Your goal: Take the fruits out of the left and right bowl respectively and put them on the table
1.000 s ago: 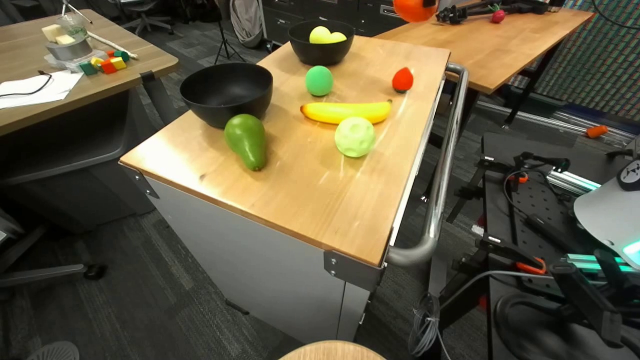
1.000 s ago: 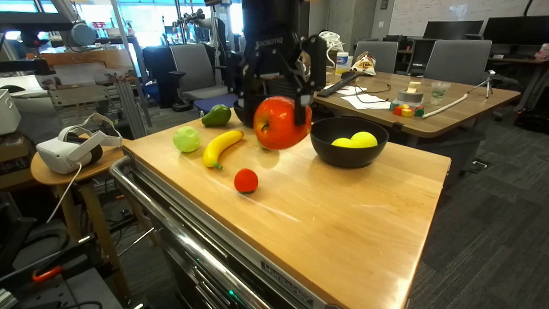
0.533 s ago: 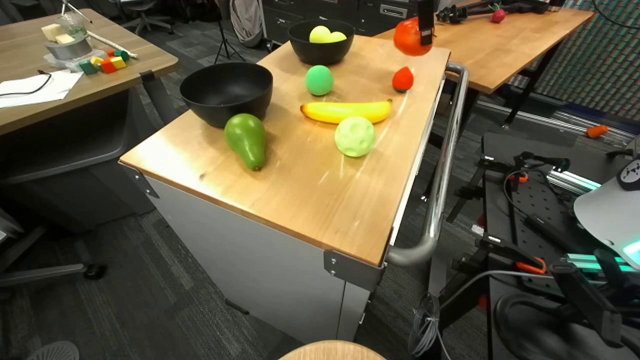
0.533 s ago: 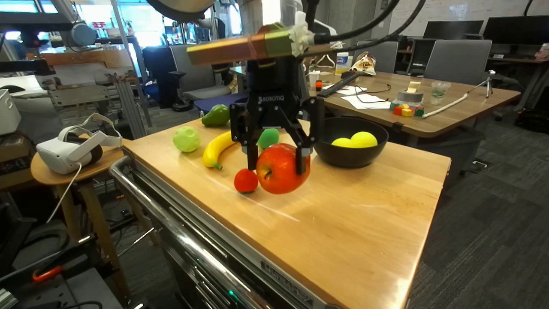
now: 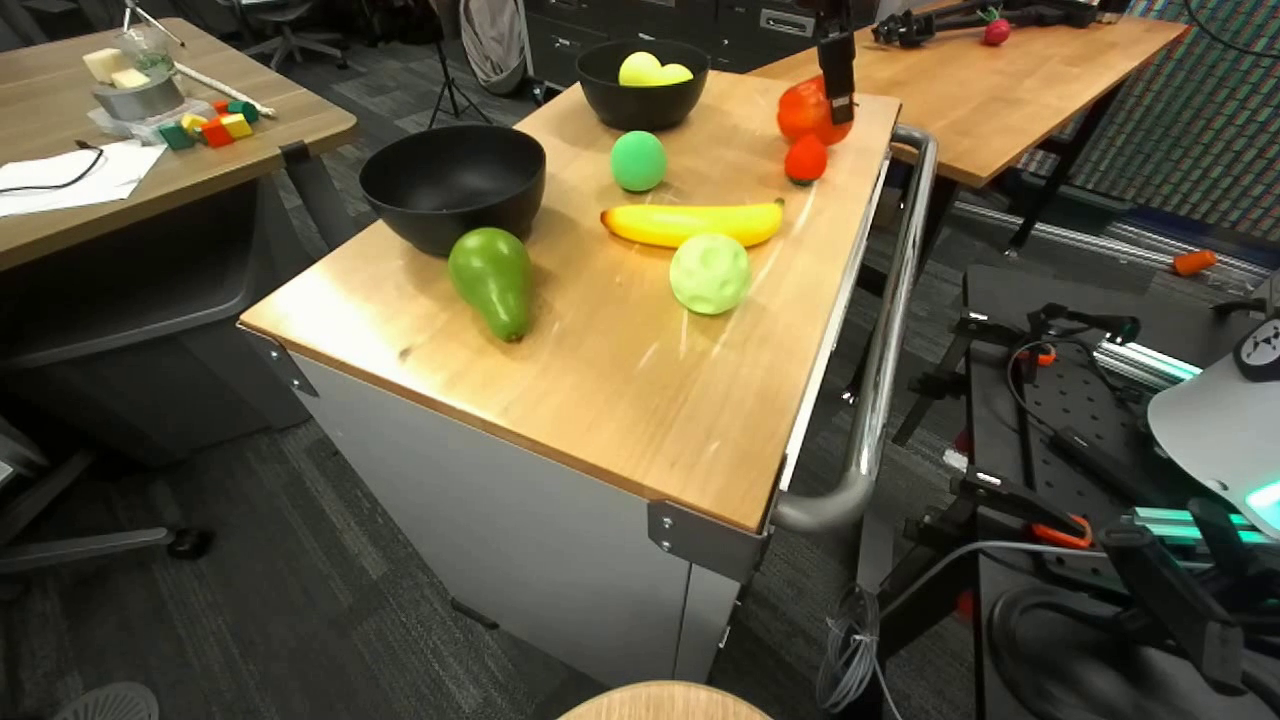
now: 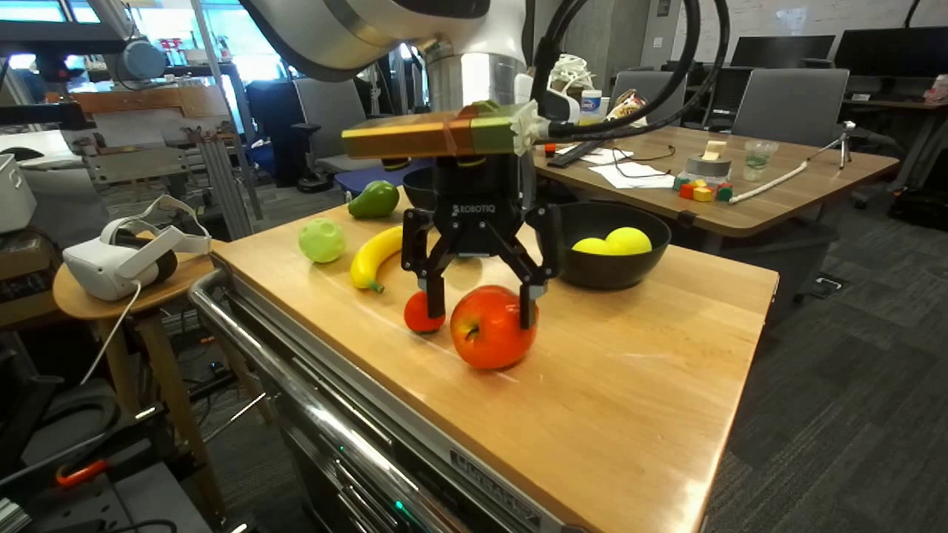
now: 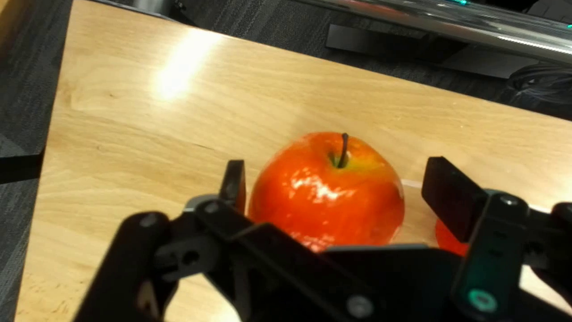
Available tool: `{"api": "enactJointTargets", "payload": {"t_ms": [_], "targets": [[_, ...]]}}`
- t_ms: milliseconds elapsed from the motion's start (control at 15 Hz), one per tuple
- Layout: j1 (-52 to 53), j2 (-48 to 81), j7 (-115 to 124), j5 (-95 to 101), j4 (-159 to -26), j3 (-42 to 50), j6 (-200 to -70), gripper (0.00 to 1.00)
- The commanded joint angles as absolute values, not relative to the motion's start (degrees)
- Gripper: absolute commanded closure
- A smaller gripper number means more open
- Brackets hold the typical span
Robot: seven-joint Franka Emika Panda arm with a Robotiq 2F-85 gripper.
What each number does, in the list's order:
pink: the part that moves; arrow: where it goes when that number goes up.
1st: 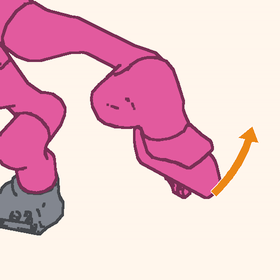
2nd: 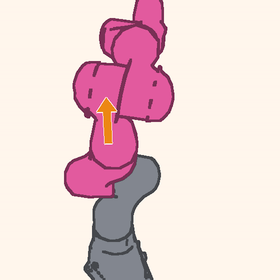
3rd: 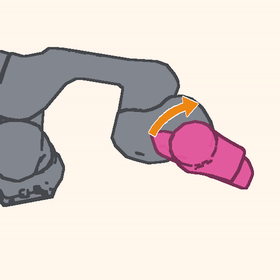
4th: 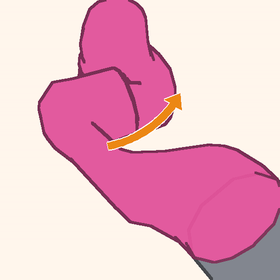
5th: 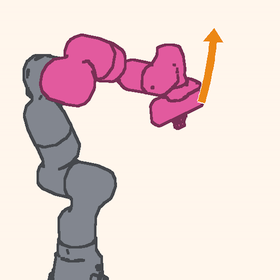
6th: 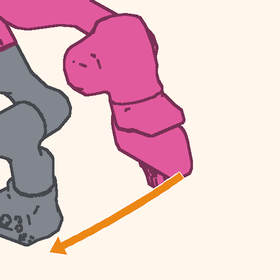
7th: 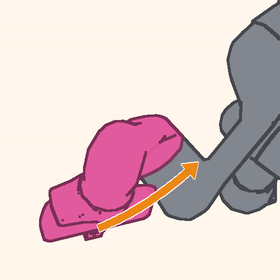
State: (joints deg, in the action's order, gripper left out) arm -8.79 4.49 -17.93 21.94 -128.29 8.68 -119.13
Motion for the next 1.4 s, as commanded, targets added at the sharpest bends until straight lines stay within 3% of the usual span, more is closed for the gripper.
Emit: {"api": "enactJointTargets", "payload": {"t_ms": [0, 533, 1067, 1333], "targets": [[-8.5, 3.8, -16.7, 24.2, -127.2, 8.5, -119.3, 0.00], [-7.1, -2.9, -7.2, 27.3, -121.5, 7.0, -121.2, 0.00], [-6.7, -0.8, -1.9, 25.3, -117.4, 5.8, -123.4, 0.00], [-5.7, 7.1, -2.1, 21.0, -112.0, 5.0, -128.9, 0.00]]}}
